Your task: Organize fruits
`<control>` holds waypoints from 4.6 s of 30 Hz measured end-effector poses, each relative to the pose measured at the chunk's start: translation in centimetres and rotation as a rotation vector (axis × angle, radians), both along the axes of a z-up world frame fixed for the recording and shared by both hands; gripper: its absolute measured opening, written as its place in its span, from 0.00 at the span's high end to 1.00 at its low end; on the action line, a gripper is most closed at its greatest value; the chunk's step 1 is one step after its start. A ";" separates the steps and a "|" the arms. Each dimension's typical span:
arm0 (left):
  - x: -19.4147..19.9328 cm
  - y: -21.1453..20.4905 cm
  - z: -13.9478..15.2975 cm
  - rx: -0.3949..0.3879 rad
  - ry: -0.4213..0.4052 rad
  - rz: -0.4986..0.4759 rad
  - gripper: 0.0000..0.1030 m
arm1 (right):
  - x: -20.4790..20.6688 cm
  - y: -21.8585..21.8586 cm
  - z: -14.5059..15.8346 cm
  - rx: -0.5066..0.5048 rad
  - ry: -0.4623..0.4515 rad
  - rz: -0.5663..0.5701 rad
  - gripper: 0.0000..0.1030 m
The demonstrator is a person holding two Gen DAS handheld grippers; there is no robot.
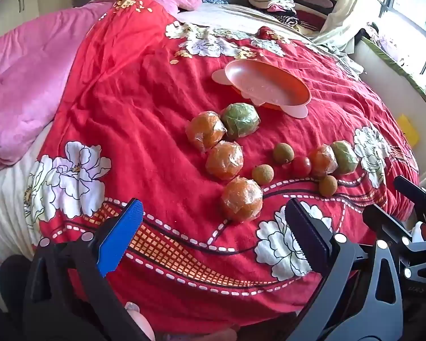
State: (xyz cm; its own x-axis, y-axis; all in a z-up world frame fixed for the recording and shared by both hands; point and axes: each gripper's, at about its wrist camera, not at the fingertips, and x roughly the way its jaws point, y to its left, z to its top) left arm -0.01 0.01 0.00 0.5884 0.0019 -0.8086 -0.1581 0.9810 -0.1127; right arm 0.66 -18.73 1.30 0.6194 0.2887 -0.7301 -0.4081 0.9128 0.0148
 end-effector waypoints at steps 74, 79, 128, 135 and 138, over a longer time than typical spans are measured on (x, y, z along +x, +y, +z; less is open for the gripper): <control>-0.3 -0.9 0.7 0.019 -0.013 -0.019 0.08 | -0.2 -0.5 0.5 0.022 -0.004 -0.016 0.04; -0.1 -1.0 0.2 0.022 -0.004 -0.026 0.08 | 0.1 -0.8 0.1 0.029 0.002 -0.020 0.04; 4.6 -2.2 -4.4 -0.015 0.117 -0.139 0.62 | 9.7 -1.6 -4.5 -0.067 0.109 0.120 0.43; 5.0 -1.9 -4.7 -0.022 0.120 -0.138 0.67 | 10.5 -0.8 -5.2 -0.097 0.121 0.144 0.51; 5.1 -1.8 -4.7 -0.023 0.120 -0.142 0.68 | 10.6 -0.1 -5.4 -0.098 0.120 0.178 0.65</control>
